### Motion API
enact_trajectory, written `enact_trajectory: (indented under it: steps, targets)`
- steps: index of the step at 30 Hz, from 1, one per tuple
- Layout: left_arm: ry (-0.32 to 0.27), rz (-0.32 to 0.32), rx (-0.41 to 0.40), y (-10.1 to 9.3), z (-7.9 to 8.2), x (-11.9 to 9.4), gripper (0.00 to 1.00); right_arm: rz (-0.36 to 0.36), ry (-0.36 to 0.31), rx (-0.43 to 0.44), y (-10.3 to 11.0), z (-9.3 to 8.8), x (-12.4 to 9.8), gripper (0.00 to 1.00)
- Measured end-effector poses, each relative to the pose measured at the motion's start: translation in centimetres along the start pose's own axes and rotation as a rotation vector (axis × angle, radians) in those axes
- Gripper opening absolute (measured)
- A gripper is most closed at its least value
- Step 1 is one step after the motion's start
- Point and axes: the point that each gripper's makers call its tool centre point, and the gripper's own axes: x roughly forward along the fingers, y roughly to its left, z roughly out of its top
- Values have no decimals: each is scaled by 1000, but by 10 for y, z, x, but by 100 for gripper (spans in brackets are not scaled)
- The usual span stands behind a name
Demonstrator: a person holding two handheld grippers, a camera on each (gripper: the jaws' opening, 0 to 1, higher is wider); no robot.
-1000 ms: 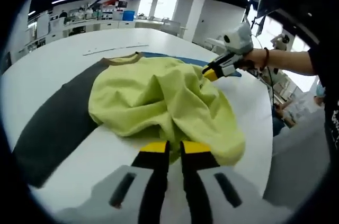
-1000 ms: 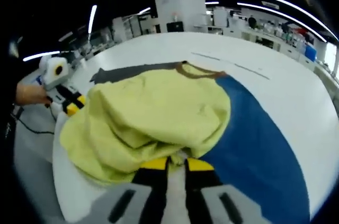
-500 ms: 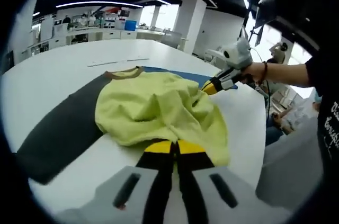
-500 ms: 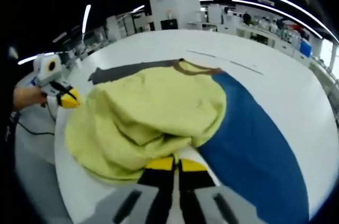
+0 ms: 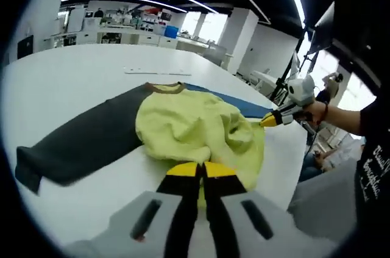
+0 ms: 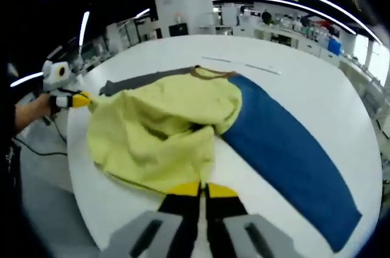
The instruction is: Fold the garment on the visible template until the final outline fits inside the template.
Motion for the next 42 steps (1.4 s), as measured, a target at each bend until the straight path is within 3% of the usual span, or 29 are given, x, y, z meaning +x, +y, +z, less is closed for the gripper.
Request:
enact_trajectory:
  steps: [10,23,28,36,42]
  targets:
    - [51,36,11,12,-9,-4,0,-14,22,53,7,-26,-14,0]
    - [100,66,-15,23,-23,-16,0,-23,41,119,31,-59,-34,0]
    - [115,78,-17,27,-26,-18,0,-61,53,209,38,-73,-42,0]
    - [136,103,-32,31,-33,-24,0,-116,16,260,44,-81,-51,0]
    - [142,111,-42,33,-36,-28,0,-132,26,291,49,-97,-54,0]
